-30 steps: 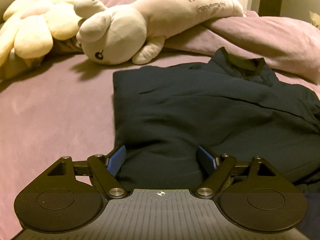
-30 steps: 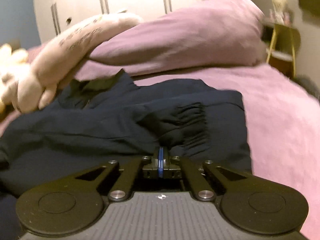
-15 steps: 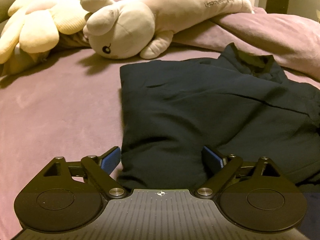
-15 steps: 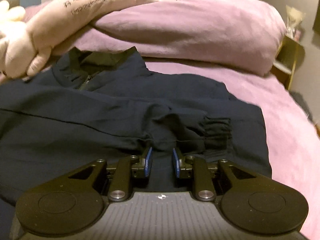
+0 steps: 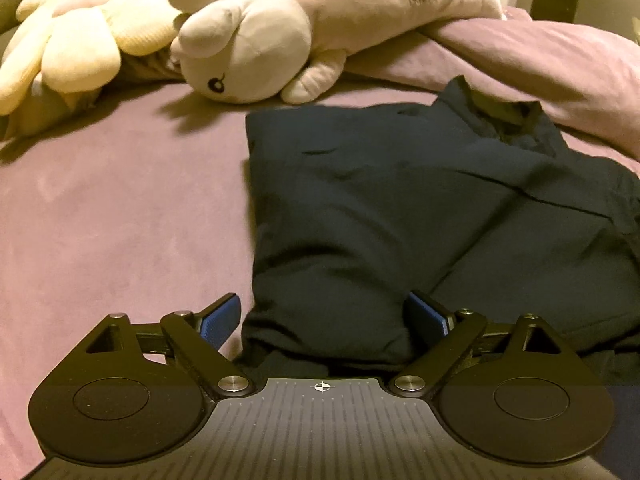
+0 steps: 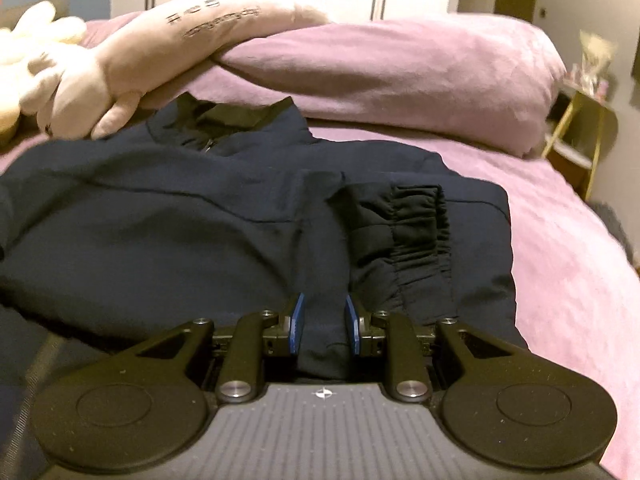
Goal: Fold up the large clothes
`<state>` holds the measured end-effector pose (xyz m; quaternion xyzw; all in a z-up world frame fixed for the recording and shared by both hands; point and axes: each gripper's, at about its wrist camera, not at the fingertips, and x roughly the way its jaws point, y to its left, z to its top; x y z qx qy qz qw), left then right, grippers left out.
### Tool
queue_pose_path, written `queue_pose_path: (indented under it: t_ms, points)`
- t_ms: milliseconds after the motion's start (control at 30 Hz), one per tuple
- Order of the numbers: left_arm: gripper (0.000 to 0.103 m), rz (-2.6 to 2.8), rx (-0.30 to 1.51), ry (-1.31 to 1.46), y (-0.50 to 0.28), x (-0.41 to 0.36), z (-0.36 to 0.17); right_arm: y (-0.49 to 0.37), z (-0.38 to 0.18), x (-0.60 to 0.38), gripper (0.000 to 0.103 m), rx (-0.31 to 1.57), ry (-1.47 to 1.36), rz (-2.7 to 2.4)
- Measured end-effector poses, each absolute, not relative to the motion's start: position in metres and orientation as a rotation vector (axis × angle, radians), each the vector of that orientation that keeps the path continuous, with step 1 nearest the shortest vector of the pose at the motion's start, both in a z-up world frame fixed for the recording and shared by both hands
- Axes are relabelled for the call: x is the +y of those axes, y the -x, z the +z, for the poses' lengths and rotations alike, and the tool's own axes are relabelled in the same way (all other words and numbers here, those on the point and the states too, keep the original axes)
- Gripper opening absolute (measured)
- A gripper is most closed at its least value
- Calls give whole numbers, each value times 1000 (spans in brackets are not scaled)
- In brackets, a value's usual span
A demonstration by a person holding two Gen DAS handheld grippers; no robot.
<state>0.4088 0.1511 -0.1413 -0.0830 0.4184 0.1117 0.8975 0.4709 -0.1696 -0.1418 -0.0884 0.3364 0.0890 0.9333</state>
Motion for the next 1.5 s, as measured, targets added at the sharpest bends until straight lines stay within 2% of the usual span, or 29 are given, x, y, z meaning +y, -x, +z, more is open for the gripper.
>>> queue_pose_path:
  t_ms: [167,267,300,333,433,467,533,600,767,900,1167,1300,1367,1400,1500]
  points:
    - [96,251,900,263,-406,161,-139,-482,-134,-165,22,741,191,179]
    - [96,262,906,318,-392,175,-133,-466,-114,-182,22,763,94,186]
    - [95,276,907,326,-383,182,-129,-453,-108,-189,25,761,60,187]
    - [92,290,910,324,-376,187,-127,-435,-101,-199,36,767,24,185]
    - [85,312,920,277,-331,209,-118,-376,-93,-235,44,801,-77,212]
    - [86,308,905,263,-313,215,-115,-355,-93,-249,47,814,-106,213]
    - [87,314,874,245,-270,226,-104,-311,-95,-277,58,855,-162,198]
    - [88,309,865,262,-218,238,-94,-268,-100,-306,60,895,-216,159]
    - [94,266,884,388,-112,251,-88,-189,-114,-354,73,980,-366,196]
    - [94,127,939,529,-72,237,-108,-163,-120,-367,73,973,-409,213]
    - [93,26,991,563,-69,206,-132,-156,-131,-398,73,1001,-519,180]
    - [90,24,1021,642,-72,213,-146,-155,-144,-404,64,1024,-567,210]
    - [86,26,1022,686,-70,218,-150,-155,-146,-407,52,1031,-576,223]
    - [81,22,1022,700,-69,221,-149,-155,-147,-411,44,1041,-589,232]
    - [70,-6,1023,715,-65,225,-146,-155,-148,-418,38,1056,-642,266]
